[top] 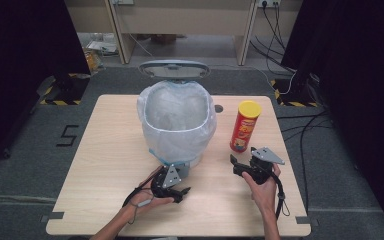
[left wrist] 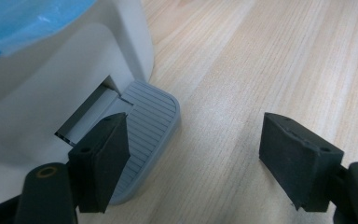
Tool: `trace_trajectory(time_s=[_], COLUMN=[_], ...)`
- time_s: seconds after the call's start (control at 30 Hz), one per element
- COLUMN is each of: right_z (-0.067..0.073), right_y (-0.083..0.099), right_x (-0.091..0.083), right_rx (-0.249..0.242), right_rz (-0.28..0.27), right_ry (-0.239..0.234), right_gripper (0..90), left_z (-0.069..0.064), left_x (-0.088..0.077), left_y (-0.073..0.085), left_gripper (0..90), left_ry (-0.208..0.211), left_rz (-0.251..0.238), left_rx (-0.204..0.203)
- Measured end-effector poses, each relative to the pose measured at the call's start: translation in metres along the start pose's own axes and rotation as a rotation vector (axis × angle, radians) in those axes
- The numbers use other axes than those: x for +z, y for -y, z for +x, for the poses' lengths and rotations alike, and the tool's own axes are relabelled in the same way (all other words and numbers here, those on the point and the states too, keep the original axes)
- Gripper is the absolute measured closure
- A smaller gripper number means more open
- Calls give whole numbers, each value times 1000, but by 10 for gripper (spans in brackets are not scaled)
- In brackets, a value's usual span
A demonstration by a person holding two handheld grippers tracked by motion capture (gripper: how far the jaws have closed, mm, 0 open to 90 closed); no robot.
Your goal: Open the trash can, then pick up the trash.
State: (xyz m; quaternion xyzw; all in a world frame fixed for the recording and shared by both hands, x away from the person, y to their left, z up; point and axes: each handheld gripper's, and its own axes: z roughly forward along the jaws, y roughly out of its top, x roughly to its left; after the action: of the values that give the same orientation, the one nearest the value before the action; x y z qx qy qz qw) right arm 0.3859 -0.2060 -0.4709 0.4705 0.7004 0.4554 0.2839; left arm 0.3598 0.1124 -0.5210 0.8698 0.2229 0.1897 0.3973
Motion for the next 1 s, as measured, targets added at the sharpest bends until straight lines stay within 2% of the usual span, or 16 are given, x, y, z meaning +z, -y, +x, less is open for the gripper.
trace_trajectory(time_s=[0.37, 0.53, 0.67, 0.8, 0.93, 1.0], right_z=[-7, -11, -14, -15, -17, -18], right_y=[2, 2, -1, 1, 4, 6], right_x=[4, 9, 20, 28, 37, 41], right_rx=[13, 15, 6, 22, 5, 13], right_rz=[-17, -69, -104, -103, -89, -90], right_ry=[24, 54, 75, 77, 92, 91], right_gripper=[155, 159, 181, 189, 193, 198], left_z=[0, 0, 0, -1, -1, -1], left_x=[0, 0, 0, 0, 0, 0], left_y=[0, 0, 0, 0, 0, 0], left_gripper=[235, 235, 235, 236, 235, 235], left_ry=[0, -2, -2, -3, -3, -3], left_rz=[0, 0, -1, -2, -2, -2], left_rx=[1, 2, 1, 2, 2, 2])
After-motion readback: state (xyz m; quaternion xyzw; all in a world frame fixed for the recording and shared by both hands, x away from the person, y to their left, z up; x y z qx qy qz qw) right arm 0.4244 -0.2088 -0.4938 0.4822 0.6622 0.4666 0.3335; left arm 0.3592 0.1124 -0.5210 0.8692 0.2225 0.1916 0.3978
